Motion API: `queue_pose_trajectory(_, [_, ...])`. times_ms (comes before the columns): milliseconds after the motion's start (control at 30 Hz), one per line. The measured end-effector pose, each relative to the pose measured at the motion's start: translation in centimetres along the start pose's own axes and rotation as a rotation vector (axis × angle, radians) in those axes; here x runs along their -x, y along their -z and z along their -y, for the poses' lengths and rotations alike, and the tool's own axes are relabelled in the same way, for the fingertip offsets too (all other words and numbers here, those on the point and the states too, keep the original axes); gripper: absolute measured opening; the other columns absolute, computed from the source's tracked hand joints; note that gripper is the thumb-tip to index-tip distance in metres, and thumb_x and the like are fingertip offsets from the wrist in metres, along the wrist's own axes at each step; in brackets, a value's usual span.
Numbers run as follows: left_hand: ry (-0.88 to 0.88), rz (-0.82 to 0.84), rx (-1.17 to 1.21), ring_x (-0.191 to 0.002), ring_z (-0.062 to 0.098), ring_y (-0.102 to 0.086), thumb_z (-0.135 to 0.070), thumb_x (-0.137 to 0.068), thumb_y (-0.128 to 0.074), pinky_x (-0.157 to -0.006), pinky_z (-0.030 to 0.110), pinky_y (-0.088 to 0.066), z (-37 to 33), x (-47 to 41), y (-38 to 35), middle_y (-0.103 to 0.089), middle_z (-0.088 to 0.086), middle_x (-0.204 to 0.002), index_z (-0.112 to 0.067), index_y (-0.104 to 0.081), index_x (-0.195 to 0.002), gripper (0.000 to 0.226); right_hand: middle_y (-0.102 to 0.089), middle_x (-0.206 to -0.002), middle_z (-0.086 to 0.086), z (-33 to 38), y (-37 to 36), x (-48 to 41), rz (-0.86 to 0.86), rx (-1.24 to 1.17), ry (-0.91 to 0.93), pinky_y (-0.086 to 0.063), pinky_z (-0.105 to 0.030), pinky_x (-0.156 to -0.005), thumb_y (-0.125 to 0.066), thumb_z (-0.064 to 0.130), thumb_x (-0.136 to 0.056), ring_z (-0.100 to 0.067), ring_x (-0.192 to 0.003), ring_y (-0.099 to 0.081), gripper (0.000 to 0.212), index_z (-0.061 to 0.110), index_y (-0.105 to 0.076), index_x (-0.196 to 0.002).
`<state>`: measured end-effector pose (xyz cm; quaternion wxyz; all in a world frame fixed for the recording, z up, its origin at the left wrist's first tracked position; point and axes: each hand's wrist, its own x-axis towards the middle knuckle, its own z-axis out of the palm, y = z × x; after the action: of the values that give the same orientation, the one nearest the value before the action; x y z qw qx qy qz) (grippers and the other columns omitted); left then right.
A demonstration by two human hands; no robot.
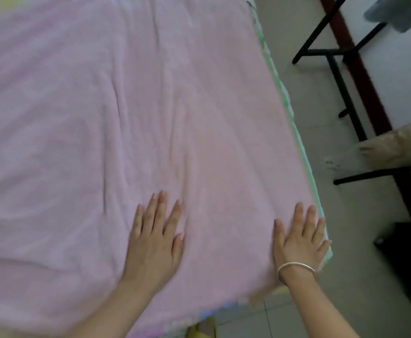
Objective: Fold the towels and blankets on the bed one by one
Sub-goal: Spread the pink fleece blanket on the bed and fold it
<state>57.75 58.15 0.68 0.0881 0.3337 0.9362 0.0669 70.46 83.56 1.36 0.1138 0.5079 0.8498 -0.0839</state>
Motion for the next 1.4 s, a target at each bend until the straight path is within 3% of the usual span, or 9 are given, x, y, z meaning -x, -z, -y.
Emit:
queue_pose_trajectory(233, [-0.042, 0.056, -0.071, -0.149, 0.033, -0.011, -0.036, -0.096, -0.027, -0.116, 0.055, -0.022, -2.7, 8.1, -1.5, -0.012, 0.018, -0.161, -0.009, -0.023, -0.152, 0.062, -0.004, -0.162, 0.000, -5.3, -0.3, 2.8, 0.067, -0.265, -0.005, -0.009, -0.039, -0.118, -0.042, 0.039, -0.099, -0.026, -0.148, -0.006, 0.063, 0.027, -0.014, -0.154])
queue_pose_trajectory(433, [-0.073, 0.036, 0.027, -0.148, 0.026, -0.020, -0.034, -0.094, -0.035, -0.116, 0.048, -0.024, -2.8, 10.2, -0.7, -0.018, 0.012, -0.160, -0.012, -0.032, -0.151, 0.061, -0.003, -0.162, -0.007, -2.5, 1.4, 6.3, 0.019, -0.039, 0.143, -0.010, -0.044, -0.119, -0.053, 0.030, -0.091, -0.028, -0.149, 0.001, 0.074, 0.017, -0.016, -0.154])
queue_pose_trajectory(667, [0.349, -0.114, 0.168, -0.135, 0.030, -0.041, -0.032, -0.089, -0.036, -0.112, 0.041, -0.025, 5.8, 13.2, 3.5, -0.041, 0.016, -0.149, -0.009, -0.051, -0.139, 0.057, 0.008, -0.161, -0.003, 12.2, 1.3, 13.3, 0.172, -0.052, 0.690, -0.004, -0.034, -0.120, -0.042, 0.033, -0.095, -0.024, -0.149, 0.006, 0.073, 0.022, 0.000, -0.154])
queue_pose_trajectory(767, [0.561, -0.122, 0.171, -0.130, 0.031, -0.046, -0.033, -0.086, -0.034, -0.104, 0.044, -0.036, 12.3, 16.4, 4.5, -0.045, 0.013, -0.146, -0.017, -0.064, -0.122, 0.049, -0.010, -0.161, -0.008, 19.0, -0.6, 17.0, 0.187, -0.022, 0.878, -0.003, -0.034, -0.119, -0.024, 0.040, -0.085, -0.028, -0.149, -0.007, 0.074, 0.015, -0.012, -0.154])
queue_pose_trajectory(933, [0.772, -0.257, 0.306, -0.111, 0.024, -0.059, -0.027, -0.084, -0.039, -0.084, 0.040, -0.051, 22.7, 19.7, 6.8, -0.056, -0.002, -0.131, -0.024, -0.068, -0.091, 0.030, -0.060, -0.130, -0.011, 31.3, -2.4, 24.1, 0.147, -0.013, 1.139, -0.052, -0.044, -0.094, -0.077, 0.016, -0.049, -0.036, -0.122, -0.055, 0.081, 0.014, -0.055, -0.127])
queue_pose_trajectory(1067, [0.932, -0.454, 0.479, -0.098, 0.025, -0.062, -0.007, -0.083, -0.055, -0.080, 0.038, -0.052, 33.1, 20.0, 9.3, -0.058, 0.002, -0.118, -0.018, -0.067, -0.094, 0.019, -0.037, -0.151, -0.008, 42.9, -2.5, 30.8, 0.176, -0.031, 1.324, -0.026, -0.041, -0.116, -0.046, 0.017, -0.075, -0.033, -0.143, -0.026, 0.068, 0.016, -0.041, -0.142])
queue_pose_trajectory(1167, [1.049, -0.506, 0.538, -0.089, 0.029, -0.065, 0.001, -0.080, -0.056, -0.080, 0.044, -0.052, 42.1, 21.6, 11.2, -0.057, 0.006, -0.116, -0.015, -0.066, -0.099, 0.027, -0.061, -0.126, -0.015, 51.6, -3.2, 35.2, 0.093, -0.080, 1.410, -0.047, -0.049, -0.100, -0.030, 0.033, -0.074, -0.041, -0.122, -0.053, 0.063, 0.009, -0.063, -0.122])
queue_pose_trajectory(1233, [1.080, -0.522, 0.565, -0.084, 0.028, -0.066, 0.001, -0.081, -0.055, -0.080, 0.042, -0.052, 46.5, 22.9, 12.4, -0.057, 0.005, -0.117, -0.017, -0.066, -0.101, 0.029, -0.060, -0.127, -0.015, 56.4, -4.2, 37.1, 0.129, -0.030, 1.432, -0.047, -0.051, -0.098, -0.025, 0.035, -0.075, -0.041, -0.125, -0.050, 0.065, 0.011, -0.061, -0.124])
queue_pose_trajectory(1400, [1.101, -0.495, 0.530, -0.087, 0.028, -0.064, -0.004, -0.084, -0.053, -0.080, 0.041, -0.051, 54.8, 25.2, 14.4, -0.058, 0.001, -0.119, -0.021, -0.063, -0.107, 0.031, -0.063, -0.123, -0.010, 66.5, -5.8, 41.0, 0.015, 0.010, 1.629, -0.052, -0.046, -0.090, -0.063, 0.020, -0.075, -0.039, -0.118, -0.056, 0.041, 0.020, -0.058, -0.116])
